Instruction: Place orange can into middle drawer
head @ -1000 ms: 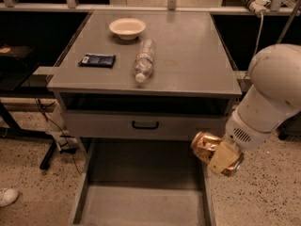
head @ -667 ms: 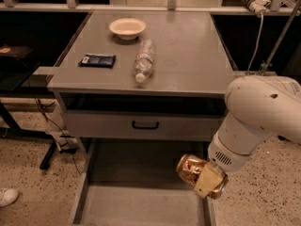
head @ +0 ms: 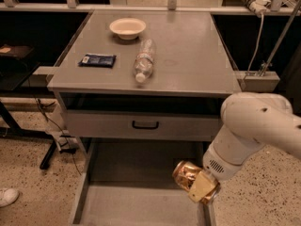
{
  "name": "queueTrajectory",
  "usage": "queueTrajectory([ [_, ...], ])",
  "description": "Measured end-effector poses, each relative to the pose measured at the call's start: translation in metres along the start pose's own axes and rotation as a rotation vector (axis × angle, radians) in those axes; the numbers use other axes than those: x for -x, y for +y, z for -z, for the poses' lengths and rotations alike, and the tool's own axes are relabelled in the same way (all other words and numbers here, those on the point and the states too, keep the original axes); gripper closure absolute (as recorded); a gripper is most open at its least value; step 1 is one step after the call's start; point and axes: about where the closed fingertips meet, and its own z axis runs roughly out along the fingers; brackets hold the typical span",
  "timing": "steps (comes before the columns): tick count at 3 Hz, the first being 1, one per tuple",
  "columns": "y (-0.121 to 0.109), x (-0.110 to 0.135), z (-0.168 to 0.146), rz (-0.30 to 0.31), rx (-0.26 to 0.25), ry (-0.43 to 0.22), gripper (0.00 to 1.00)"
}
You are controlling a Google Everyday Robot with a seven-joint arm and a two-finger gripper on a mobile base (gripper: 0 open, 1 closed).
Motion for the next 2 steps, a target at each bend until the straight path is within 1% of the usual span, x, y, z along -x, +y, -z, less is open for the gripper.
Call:
queueTrajectory([
  [1, -0.008, 0.018, -0.058, -0.083, 0.043, -0.06, 1.0],
  [2, -0.019, 0.038, -0.106, -0.142, 0.083, -0.1, 1.0],
])
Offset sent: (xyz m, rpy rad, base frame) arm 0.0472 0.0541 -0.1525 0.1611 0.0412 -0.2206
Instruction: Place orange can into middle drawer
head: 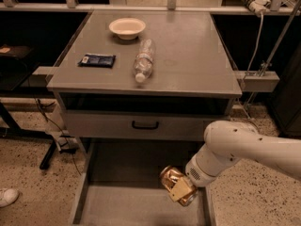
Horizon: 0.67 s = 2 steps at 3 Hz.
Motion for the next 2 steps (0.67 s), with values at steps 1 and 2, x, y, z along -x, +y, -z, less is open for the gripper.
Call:
queueTrajectory([
  [1, 0.0, 0.0, 0.0, 0.0, 0.0, 0.0, 1.0],
  [2, 0.01, -0.006, -0.044, -0.043, 0.072, -0.002, 1.0],
])
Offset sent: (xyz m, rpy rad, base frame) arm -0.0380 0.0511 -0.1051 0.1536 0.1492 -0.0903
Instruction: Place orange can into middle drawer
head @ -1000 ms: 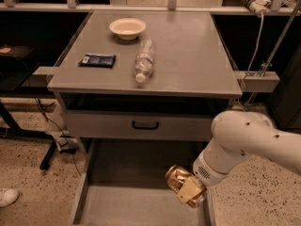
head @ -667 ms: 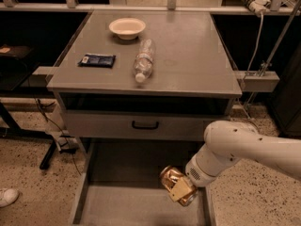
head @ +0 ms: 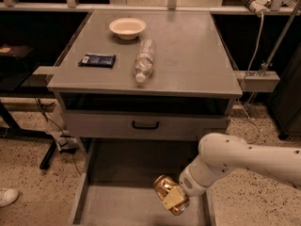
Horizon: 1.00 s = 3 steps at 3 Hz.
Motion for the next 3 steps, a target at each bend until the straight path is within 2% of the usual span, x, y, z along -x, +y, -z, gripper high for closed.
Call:
queueTrajectory([
  [2, 0.013, -0.001, -0.087, -0.076, 0.14, 0.024, 1.0],
  [3, 0.014, -0.003, -0.091, -0.079, 0.146, 0.029, 1.0],
])
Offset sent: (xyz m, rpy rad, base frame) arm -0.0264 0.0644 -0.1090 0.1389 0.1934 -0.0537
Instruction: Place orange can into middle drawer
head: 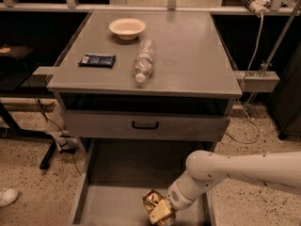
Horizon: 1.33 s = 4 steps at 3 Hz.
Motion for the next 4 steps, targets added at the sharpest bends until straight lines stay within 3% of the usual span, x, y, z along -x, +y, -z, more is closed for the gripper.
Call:
queueTrajectory([
  [1, -0.002, 0.006, -0.028, -0.041, 0.038, -0.018, 1.0],
  [2, -0.008, 0.027, -0.057, -0.086, 0.078, -0.059, 1.0],
  [4, -0.026, 0.051, -0.089, -0.145, 0.137, -0.105, 1.0],
])
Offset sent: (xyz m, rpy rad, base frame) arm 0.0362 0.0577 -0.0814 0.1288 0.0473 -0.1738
